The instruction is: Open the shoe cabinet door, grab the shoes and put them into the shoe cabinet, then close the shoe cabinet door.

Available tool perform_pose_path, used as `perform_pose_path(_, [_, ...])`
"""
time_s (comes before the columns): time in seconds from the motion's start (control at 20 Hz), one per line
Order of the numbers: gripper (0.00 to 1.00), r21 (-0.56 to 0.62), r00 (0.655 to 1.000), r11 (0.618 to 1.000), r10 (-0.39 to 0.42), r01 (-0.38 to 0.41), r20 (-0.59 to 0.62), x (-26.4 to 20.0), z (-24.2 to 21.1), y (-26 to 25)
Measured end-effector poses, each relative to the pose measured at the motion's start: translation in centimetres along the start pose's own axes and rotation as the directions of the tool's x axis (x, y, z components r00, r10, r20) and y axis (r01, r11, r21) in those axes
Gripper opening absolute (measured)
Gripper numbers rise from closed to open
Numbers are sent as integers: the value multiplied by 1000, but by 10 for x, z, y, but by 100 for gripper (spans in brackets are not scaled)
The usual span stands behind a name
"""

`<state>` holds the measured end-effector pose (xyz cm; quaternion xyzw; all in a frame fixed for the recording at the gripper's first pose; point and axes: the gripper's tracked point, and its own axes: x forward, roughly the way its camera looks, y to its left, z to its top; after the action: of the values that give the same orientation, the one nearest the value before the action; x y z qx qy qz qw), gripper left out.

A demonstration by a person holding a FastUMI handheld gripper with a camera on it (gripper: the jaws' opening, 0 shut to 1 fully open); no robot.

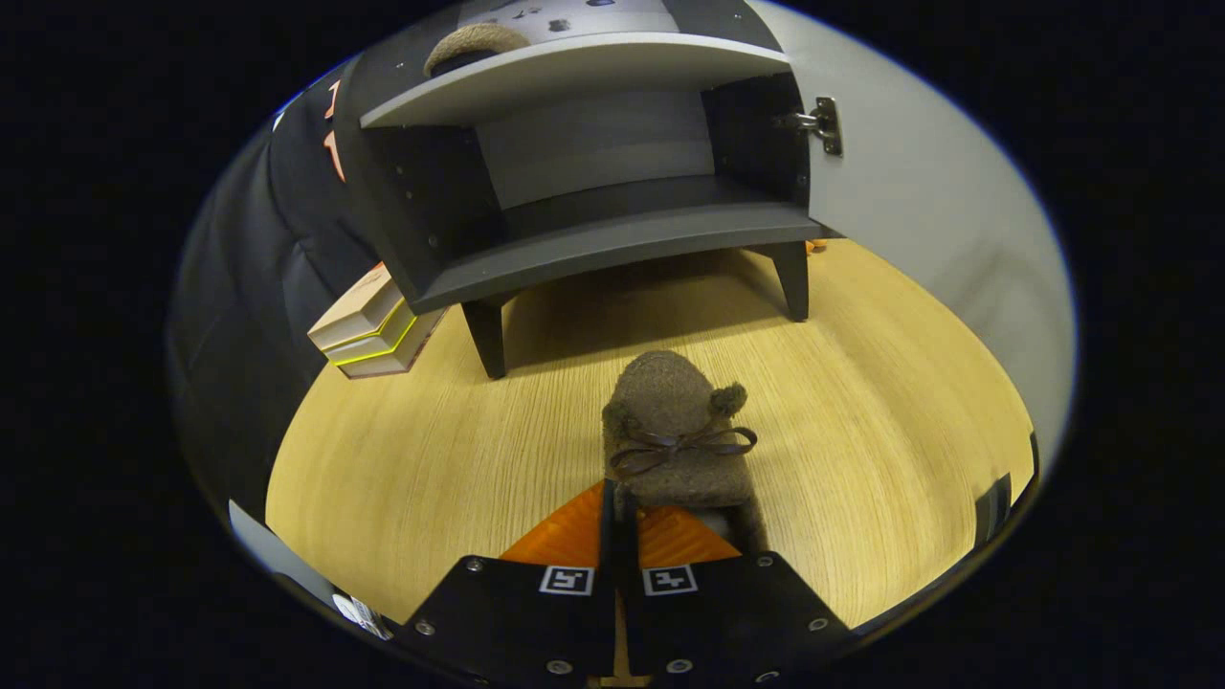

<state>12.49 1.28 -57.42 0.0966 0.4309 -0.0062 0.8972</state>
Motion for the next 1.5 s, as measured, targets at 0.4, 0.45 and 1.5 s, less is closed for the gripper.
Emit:
perform_pose_path(0.4, [5, 94, 987, 995, 15, -30, 159, -102, 79, 14])
perform_pose_path(0.45, [4, 86, 984, 996, 15, -31, 180, -115, 88, 15])
perform_pose_path(1.5, [4, -110, 933, 994, 54, -16, 357, -166, 285, 35])
